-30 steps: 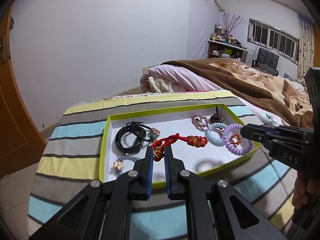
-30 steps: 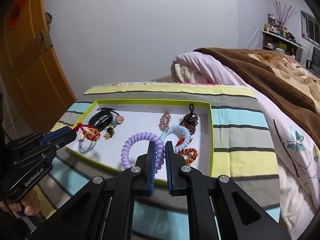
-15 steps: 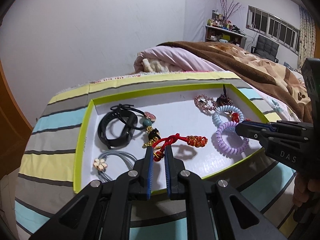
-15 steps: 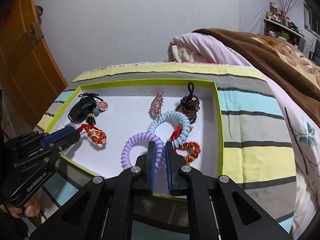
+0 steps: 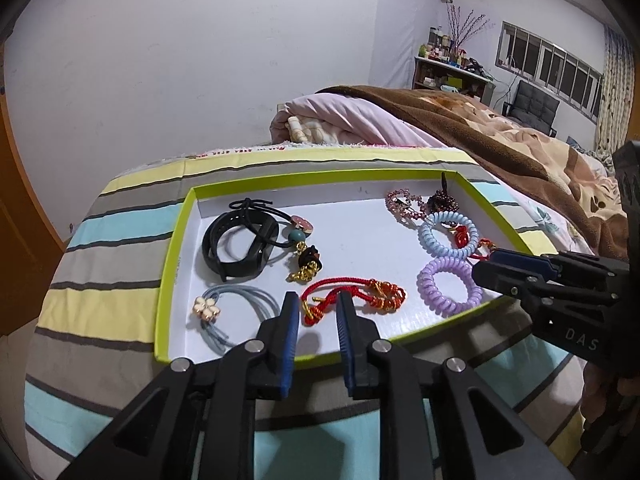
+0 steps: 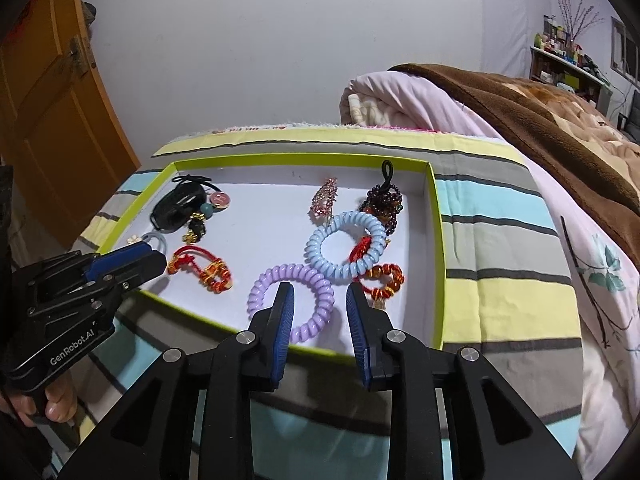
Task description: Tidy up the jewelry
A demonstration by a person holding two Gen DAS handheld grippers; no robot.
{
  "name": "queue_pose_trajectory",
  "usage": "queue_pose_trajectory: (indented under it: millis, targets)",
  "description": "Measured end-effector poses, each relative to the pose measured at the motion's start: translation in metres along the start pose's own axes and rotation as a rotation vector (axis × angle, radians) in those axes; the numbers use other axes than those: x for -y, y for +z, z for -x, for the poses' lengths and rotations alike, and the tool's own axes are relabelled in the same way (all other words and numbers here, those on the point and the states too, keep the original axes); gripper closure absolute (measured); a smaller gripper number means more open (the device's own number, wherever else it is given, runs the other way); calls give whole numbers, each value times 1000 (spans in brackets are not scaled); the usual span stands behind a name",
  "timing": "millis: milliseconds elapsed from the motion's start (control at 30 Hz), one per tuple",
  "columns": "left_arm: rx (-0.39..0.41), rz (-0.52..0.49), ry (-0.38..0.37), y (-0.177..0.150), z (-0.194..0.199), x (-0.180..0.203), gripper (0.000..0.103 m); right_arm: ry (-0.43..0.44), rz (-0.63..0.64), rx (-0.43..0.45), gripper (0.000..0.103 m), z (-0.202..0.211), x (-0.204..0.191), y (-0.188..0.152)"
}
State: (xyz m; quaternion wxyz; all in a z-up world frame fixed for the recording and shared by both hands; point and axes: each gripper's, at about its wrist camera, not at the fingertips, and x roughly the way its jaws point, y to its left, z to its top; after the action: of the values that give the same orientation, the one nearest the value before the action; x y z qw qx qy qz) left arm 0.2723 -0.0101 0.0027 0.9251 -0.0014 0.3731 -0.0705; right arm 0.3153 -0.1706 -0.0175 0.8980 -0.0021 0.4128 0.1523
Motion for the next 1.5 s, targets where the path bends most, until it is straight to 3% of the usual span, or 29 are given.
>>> queue_pose_trajectory:
  millis: [433, 833, 1200, 1500]
  targets:
    - [88, 28, 15, -31, 75, 10, 79, 2, 28, 107, 75, 82, -26, -40]
    - [143, 49, 58, -93, 149, 25, 78, -14, 46, 176, 75, 156, -55, -116]
    - [132, 61, 95, -143, 184, 40, 77, -61, 67, 206, 75, 198, -67, -169]
    - [145, 77, 102, -163, 206, 44, 77, -88, 72, 195, 73, 210, -74, -195]
